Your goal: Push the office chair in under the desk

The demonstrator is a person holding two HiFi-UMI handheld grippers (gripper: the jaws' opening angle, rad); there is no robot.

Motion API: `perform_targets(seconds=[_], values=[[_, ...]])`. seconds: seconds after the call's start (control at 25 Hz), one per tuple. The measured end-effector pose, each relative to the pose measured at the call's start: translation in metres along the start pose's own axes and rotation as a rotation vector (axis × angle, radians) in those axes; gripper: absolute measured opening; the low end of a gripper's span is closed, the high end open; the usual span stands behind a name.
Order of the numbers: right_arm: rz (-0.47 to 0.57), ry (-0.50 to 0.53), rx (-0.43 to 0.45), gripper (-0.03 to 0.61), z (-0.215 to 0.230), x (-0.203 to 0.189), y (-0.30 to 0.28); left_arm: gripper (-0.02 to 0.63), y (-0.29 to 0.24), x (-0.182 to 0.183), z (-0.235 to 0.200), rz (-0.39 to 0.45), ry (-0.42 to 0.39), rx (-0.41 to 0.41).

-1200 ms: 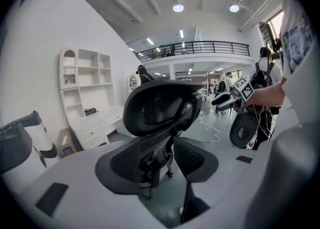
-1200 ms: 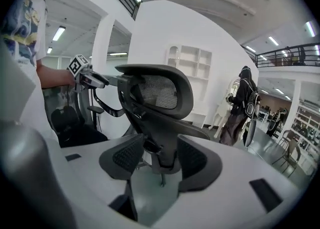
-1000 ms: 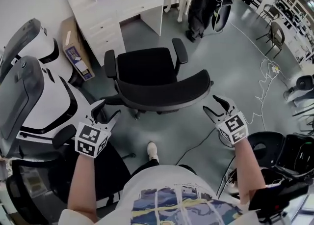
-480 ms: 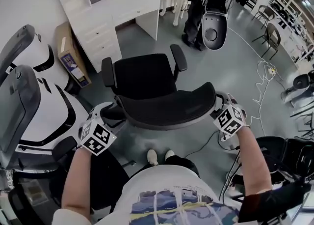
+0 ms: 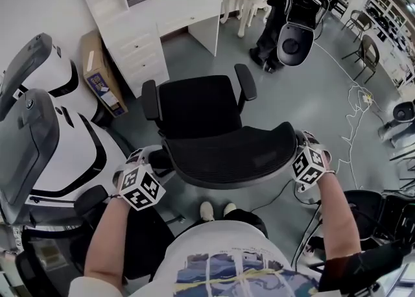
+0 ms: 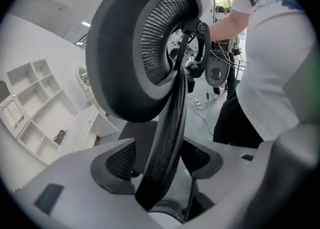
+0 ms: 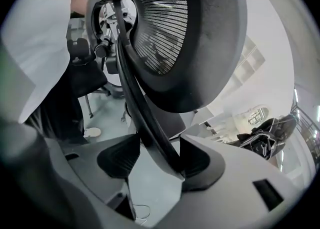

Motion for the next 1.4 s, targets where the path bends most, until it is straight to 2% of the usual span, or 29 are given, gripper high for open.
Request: perform_targets(seconds=[0.36, 0.56, 0.88, 1.08, 1.4], values=[[-0.010, 0.014, -0.008, 0.250, 0.001, -0.003, -0.001, 0.233, -0.010, 0.005, 0.003, 0.003, -0.123, 0.030], [-0.030, 0.002, -0.003, 0.250, 0.005, -0.008, -0.006, 0.187, -0.018, 0.011, 0.002, 0.006, -0.174, 0.011], [-0.032, -0.016, -0.017, 0.252, 0.030, -0.014, -0.016, 0.174, -0.033, 0.028, -0.018, 0.010, -0.198, 0.001], [-0.028, -0.028, -0.026, 0.258, 0.062, -0.028, -0.032, 0.149, -0.049, 0.053, -0.031, 0.013, -0.222, 0.000], [0.032, -0.009, -0.031, 0.265, 0.115, -0.045, -0.058, 0.129, -0.073, 0.091, -0.054, -0.011, -0.214, -0.017]])
Point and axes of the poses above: the fingertips, and each gripper's own axes: y backward along the fingers, z to its right, x out of its top, the point moved 6 cm from there along y, backward along the fingers, and after that the axes turned 15 degrees about -z, right-handed, at the moved point
